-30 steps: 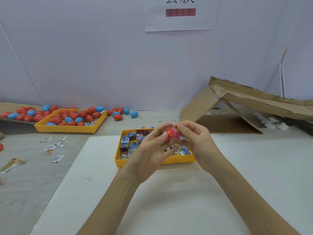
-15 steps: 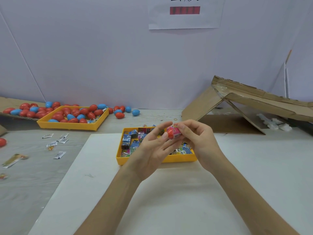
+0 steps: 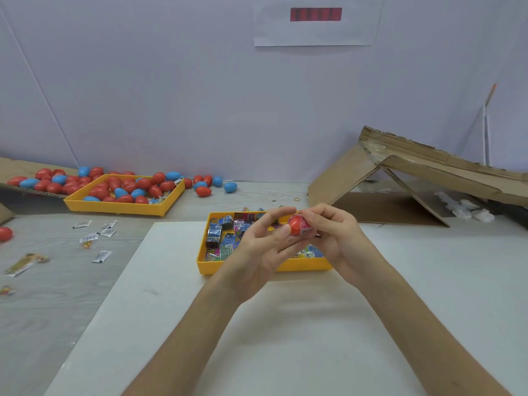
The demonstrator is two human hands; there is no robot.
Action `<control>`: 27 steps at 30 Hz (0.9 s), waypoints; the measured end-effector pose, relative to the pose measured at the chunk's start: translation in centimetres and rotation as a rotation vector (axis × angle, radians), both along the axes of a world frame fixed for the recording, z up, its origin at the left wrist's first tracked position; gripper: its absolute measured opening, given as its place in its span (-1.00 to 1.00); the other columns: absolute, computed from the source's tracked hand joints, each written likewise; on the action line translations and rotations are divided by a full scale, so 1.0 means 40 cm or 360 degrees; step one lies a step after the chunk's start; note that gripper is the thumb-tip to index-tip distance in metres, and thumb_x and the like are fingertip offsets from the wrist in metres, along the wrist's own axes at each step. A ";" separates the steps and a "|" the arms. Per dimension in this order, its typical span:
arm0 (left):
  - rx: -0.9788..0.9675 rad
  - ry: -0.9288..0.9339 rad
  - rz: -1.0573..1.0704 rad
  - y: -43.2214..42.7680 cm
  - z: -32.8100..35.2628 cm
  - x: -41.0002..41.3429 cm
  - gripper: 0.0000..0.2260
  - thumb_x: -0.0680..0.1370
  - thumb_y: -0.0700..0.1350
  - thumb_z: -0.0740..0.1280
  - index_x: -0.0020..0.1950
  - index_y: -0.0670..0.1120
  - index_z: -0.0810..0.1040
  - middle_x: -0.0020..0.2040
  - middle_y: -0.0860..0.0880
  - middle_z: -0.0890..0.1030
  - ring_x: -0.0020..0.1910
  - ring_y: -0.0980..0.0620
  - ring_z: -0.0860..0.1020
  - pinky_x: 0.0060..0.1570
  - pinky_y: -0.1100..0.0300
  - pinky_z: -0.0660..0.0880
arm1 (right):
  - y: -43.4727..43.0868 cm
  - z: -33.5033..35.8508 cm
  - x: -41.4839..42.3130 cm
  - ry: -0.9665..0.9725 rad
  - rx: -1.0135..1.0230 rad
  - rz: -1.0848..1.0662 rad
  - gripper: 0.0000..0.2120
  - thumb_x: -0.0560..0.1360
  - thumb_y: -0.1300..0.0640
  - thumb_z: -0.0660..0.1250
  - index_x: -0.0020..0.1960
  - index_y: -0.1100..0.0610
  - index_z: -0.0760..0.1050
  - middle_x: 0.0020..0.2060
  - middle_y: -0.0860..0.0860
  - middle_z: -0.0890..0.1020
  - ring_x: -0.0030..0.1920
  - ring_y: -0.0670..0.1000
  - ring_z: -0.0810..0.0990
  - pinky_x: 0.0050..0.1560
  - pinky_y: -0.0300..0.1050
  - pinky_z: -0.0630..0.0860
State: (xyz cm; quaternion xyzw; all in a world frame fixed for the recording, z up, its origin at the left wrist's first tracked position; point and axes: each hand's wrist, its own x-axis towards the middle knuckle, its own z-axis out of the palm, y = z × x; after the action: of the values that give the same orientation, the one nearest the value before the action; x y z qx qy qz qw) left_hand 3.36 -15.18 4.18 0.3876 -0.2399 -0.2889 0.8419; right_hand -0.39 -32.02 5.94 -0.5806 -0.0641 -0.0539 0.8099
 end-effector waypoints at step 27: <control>-0.0295 0.0333 -0.0029 -0.016 -0.003 -0.014 -0.55 0.64 -0.13 0.21 0.54 -0.13 0.31 0.36 -0.23 0.56 0.35 -0.12 0.56 0.20 0.07 0.58 | 0.020 0.005 -0.003 -0.0229 -0.0224 -0.0250 -0.65 0.24 -0.05 0.59 0.01 -0.04 0.73 -0.01 0.12 0.74 0.11 0.12 0.69 0.07 -0.13 0.61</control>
State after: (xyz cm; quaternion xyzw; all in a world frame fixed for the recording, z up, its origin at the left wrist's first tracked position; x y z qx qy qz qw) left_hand 2.80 -15.83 4.05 0.2736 -0.1800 -0.3120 0.8919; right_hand -0.53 -31.23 6.13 -0.6339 -0.0800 -0.1542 0.7537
